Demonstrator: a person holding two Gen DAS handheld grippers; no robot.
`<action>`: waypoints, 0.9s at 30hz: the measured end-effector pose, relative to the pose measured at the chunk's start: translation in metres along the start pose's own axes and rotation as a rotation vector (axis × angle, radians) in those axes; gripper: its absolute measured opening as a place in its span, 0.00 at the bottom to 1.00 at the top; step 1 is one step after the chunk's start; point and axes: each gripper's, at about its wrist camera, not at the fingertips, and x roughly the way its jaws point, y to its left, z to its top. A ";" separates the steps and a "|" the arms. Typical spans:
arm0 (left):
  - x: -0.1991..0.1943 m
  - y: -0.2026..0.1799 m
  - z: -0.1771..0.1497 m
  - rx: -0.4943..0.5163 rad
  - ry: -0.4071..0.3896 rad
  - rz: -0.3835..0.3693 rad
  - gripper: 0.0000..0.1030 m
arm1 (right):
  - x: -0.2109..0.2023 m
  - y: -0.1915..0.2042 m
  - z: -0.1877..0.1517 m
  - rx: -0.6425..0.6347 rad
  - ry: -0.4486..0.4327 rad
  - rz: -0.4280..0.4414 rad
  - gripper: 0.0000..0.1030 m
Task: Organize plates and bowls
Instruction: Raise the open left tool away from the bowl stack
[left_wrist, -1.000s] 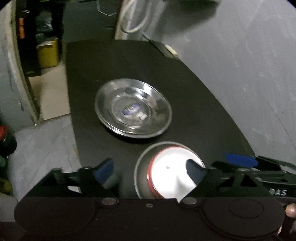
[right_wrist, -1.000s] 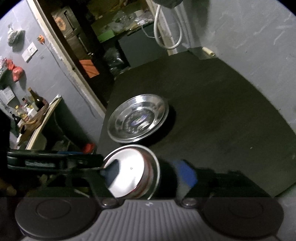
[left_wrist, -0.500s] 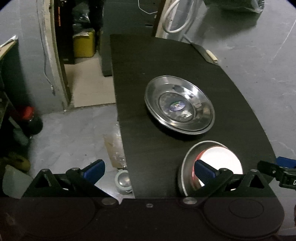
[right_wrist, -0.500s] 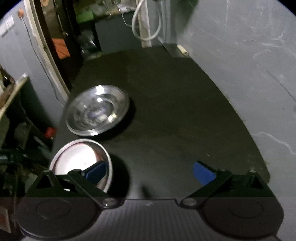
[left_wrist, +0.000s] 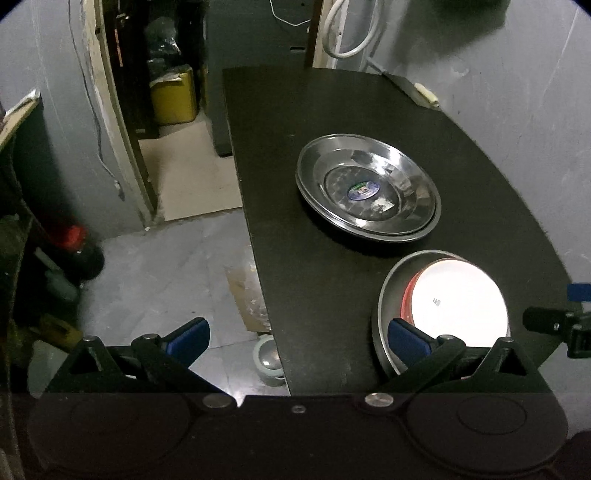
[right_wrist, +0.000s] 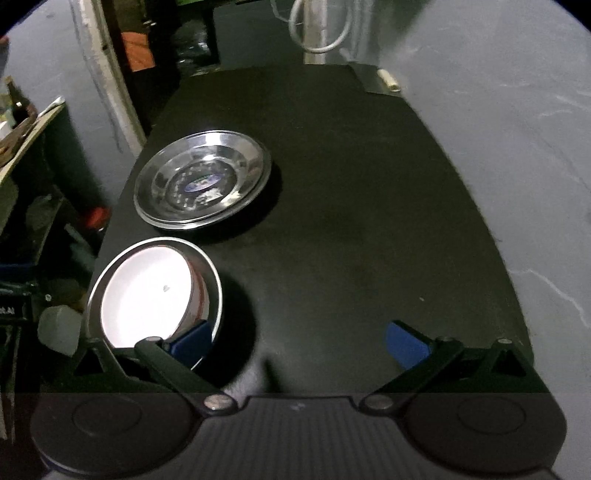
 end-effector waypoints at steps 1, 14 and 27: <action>0.000 -0.003 0.001 0.000 0.010 0.017 0.99 | 0.001 -0.001 0.002 -0.011 0.001 0.011 1.00; 0.012 -0.037 0.001 0.029 0.121 0.149 0.99 | 0.033 -0.012 0.014 -0.154 0.061 0.193 1.00; 0.027 -0.051 0.008 0.095 0.172 0.238 0.99 | 0.034 -0.015 0.018 -0.191 0.056 0.214 1.00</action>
